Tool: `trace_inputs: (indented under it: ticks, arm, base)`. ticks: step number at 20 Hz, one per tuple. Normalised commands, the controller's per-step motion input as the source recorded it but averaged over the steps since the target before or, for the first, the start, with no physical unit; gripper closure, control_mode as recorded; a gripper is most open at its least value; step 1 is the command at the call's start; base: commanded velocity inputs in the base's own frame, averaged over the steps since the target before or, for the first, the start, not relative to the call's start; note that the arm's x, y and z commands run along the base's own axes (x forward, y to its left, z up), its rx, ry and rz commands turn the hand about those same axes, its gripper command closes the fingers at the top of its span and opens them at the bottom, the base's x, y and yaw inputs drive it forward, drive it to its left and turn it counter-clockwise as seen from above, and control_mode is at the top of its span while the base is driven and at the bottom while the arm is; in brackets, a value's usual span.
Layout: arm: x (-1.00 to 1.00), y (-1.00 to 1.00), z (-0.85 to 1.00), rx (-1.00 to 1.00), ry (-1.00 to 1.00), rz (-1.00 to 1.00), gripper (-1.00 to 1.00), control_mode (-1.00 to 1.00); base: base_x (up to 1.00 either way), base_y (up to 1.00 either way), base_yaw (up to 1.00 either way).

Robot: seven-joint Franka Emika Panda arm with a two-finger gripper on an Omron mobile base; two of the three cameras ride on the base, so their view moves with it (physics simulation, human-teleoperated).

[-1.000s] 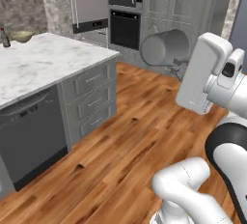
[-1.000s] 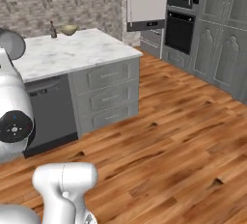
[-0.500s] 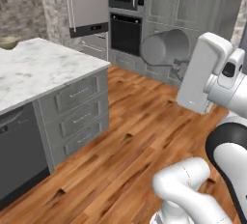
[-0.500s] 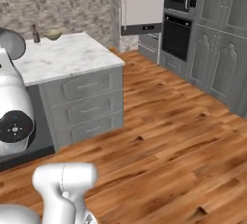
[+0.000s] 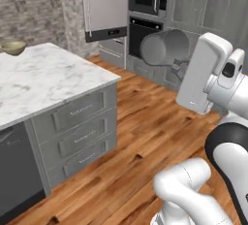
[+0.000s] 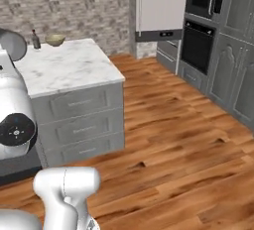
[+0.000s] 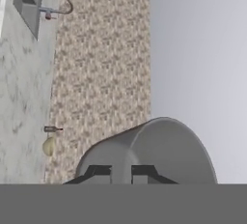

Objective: There is a bowl on the dining counter. Grab a lemon wedge from the fridge and place it in the bowl. Then get the liquor bottle and glass cup from the cabinet and place them next to the bowl.

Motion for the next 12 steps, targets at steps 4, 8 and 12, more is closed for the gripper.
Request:
trace_inputs:
  ticks: [4, 8, 12]
  arm:
    - [0.0, 0.0, 0.0, 0.0, 0.0, 0.0, 1.0, 1.0]
    - [0.0, 0.0, 0.0, 0.0, 0.0, 0.0, 1.0, 1.0]
    - [0.0, 0.0, 0.0, 0.0, 0.0, 0.0, 1.0, 1.0]
  base:
    - [1.0, -0.29, 0.32]
    - [1.0, -0.3, 0.32]
    - [1.0, -0.43, 0.28]
